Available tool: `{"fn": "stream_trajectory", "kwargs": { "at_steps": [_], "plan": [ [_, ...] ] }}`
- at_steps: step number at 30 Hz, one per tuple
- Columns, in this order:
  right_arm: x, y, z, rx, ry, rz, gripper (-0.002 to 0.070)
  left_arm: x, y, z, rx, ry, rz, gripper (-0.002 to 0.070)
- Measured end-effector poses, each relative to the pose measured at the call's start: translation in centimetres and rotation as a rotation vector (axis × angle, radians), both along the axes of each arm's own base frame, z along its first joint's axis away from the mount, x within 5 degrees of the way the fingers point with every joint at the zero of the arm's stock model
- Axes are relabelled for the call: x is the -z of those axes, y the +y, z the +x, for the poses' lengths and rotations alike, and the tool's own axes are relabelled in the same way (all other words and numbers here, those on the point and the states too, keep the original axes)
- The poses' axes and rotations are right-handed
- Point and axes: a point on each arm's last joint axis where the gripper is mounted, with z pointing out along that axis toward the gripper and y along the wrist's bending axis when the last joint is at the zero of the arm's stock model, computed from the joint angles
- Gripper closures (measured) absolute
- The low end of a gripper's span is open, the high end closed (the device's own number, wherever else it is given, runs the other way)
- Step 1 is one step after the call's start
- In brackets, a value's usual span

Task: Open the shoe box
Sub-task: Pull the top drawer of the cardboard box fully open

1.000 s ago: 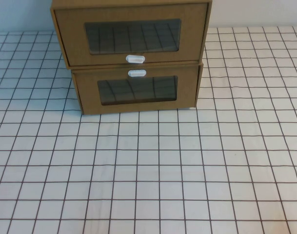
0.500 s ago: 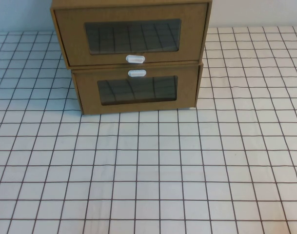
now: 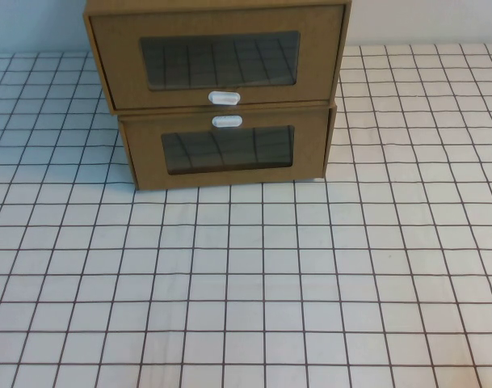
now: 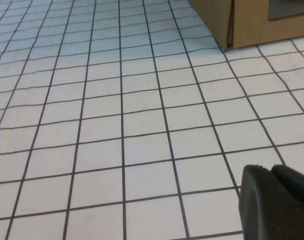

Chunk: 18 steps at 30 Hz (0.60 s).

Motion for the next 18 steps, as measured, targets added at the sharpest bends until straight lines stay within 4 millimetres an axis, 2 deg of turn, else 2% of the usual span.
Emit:
{"fn": "stream_trajectory", "kwargs": {
  "at_steps": [14, 18],
  "plan": [
    [0.0, 0.0, 0.0, 0.0, 0.0, 0.0, 0.0689, -0.04, -0.01, 0.01, 0.0, -0.005, -0.003, 0.0677],
    [0.0, 0.0, 0.0, 0.0, 0.0, 0.0, 0.0689, -0.51, -0.28, 0.12, 0.002, -0.047, -0.103, 0.0677]
  ]
}}
